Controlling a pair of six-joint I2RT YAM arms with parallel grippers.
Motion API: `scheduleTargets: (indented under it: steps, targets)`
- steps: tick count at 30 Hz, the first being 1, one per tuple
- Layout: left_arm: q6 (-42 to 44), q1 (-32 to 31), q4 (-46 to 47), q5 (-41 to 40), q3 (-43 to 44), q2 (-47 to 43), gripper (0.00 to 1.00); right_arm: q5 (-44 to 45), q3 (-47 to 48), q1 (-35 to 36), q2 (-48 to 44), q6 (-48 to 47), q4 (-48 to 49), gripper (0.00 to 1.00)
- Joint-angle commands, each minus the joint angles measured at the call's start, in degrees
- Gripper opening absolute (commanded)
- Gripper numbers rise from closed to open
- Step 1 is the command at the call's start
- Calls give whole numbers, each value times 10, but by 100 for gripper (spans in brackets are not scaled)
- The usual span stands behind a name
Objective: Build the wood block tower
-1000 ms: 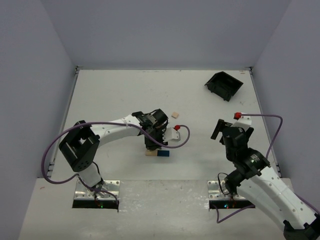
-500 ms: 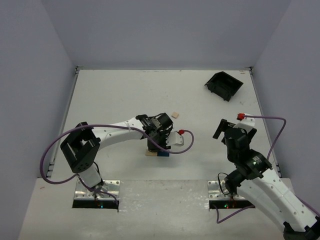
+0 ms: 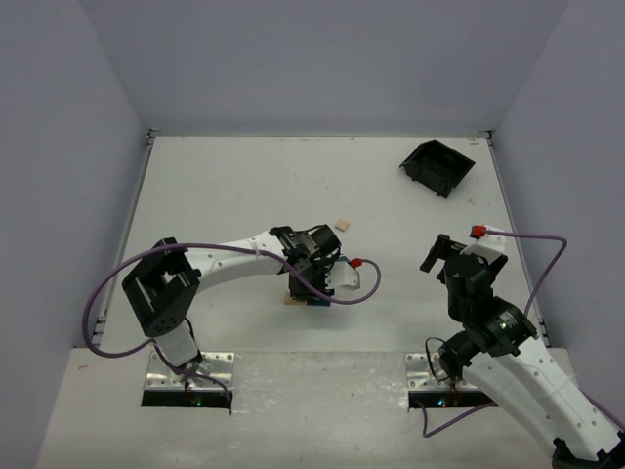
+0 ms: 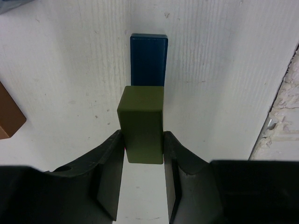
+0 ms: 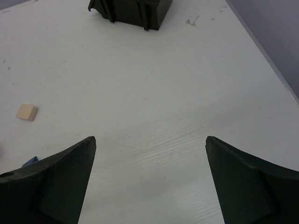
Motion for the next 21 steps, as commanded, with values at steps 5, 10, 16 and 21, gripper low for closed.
scheduleTargets:
  steps: [5,10,16,21]
  targets:
    - [-3,-8,18,0,0,4,0,23,2,0,5,12,7,99]
    - [0,-8,21,0,2,11,0,29,0,-1,2,15,7,99]
    - [3,-8,20,-1,3,18,0,31,0,0,2,16,7,99]
    - [5,-8,20,-2,1,22,0,31,0,-1,2,16,7,99]
